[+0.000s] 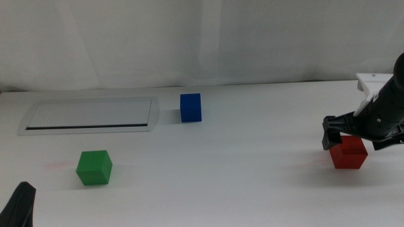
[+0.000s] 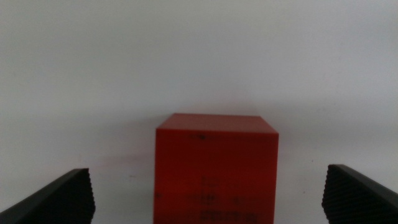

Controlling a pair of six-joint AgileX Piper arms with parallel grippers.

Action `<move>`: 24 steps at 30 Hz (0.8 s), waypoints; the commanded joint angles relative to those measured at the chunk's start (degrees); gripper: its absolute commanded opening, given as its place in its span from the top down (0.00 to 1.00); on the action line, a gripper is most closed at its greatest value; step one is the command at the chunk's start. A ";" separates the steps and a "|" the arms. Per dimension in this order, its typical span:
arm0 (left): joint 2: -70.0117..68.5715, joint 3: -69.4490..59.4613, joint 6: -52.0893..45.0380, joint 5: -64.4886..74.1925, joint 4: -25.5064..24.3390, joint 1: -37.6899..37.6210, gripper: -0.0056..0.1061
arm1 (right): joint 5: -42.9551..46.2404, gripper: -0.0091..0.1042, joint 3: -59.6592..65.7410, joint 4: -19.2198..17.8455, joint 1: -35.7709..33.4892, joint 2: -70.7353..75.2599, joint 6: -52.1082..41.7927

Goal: Stack red cubes first, then green, then blue cubes in a specific spot.

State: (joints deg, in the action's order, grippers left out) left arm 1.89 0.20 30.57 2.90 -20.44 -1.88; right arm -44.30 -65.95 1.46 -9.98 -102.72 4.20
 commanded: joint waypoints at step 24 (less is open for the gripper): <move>-0.12 -2.27 0.47 -0.80 0.35 0.10 0.14 | 2.41 0.60 -0.31 -1.46 -0.26 -5.19 1.95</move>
State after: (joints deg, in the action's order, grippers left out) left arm 1.89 0.20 30.57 2.90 -20.44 -1.88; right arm -42.70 -65.98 0.71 -9.98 -107.89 6.14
